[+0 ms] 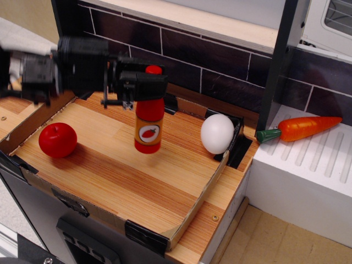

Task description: Upright hot sauce bottle

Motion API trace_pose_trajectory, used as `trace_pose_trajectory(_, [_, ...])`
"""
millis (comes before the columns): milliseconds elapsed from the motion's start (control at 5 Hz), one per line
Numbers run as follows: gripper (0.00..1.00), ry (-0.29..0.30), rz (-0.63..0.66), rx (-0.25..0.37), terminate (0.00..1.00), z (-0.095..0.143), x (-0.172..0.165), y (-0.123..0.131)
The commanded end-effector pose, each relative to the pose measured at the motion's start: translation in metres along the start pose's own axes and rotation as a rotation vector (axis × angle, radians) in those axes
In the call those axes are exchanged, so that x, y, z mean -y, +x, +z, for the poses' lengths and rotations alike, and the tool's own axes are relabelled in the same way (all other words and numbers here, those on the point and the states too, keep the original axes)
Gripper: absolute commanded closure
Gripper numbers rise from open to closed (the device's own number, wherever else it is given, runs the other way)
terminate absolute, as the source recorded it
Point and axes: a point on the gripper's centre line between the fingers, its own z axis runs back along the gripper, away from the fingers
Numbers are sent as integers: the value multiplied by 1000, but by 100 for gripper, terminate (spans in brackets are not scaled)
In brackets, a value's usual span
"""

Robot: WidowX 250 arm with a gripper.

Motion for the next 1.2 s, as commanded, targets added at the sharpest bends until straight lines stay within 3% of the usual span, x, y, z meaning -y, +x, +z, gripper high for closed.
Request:
trace_pose_trajectory(0, [100,119,57,89,0,0,-4,-7])
trace_pose_trajectory(200, [100,173,21,118,0,0,3,-16])
trace_pose_trajectory(600, [100,187,-3,127,0,5,14,-26])
trace_pose_trajectory(800, [0,226,41,129,0,14,15,-19])
trace_pose_trajectory(1000, [0,252,23,74,0,11,18,-15])
